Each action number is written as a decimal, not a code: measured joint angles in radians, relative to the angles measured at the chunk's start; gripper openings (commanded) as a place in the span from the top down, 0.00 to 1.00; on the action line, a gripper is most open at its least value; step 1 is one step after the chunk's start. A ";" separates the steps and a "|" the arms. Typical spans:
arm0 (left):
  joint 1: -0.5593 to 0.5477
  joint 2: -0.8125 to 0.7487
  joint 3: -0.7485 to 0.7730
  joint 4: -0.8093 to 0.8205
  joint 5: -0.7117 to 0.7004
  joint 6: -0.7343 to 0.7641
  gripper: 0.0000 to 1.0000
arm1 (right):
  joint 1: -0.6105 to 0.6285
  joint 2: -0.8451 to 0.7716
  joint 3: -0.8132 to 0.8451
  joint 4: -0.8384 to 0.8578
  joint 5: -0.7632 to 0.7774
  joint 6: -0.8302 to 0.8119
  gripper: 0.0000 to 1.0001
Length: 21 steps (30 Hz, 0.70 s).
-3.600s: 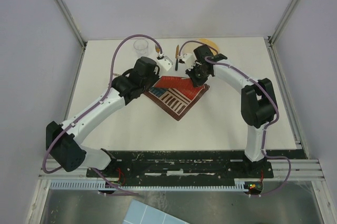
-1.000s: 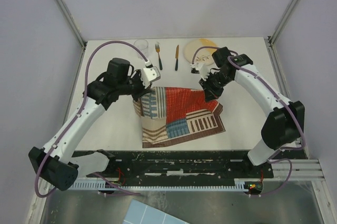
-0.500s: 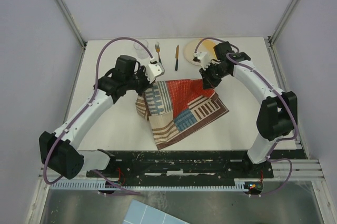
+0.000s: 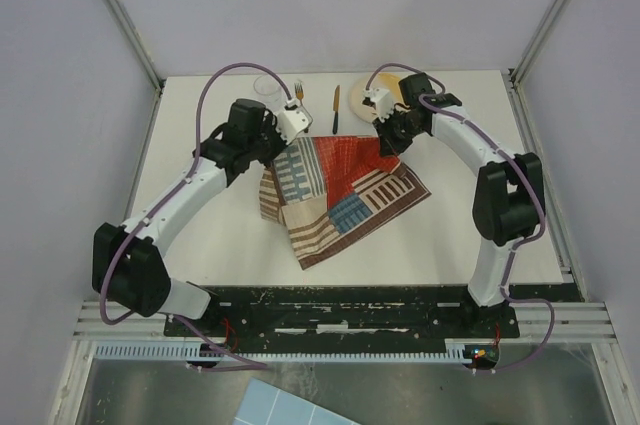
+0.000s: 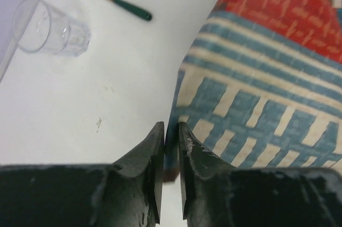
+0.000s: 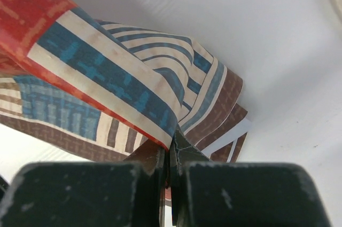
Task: Set the dinner table for one person
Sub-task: Flatten out the napkin at the center of the board.
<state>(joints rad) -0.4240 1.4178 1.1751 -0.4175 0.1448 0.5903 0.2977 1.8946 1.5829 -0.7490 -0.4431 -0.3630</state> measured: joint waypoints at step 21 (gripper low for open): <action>0.065 0.006 -0.112 0.148 -0.275 0.000 0.60 | -0.025 0.197 0.163 0.198 0.301 0.147 0.33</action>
<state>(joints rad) -0.3592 1.4242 1.0634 -0.2699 -0.1299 0.5907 0.2726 2.0914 1.7454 -0.5514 -0.1425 -0.2157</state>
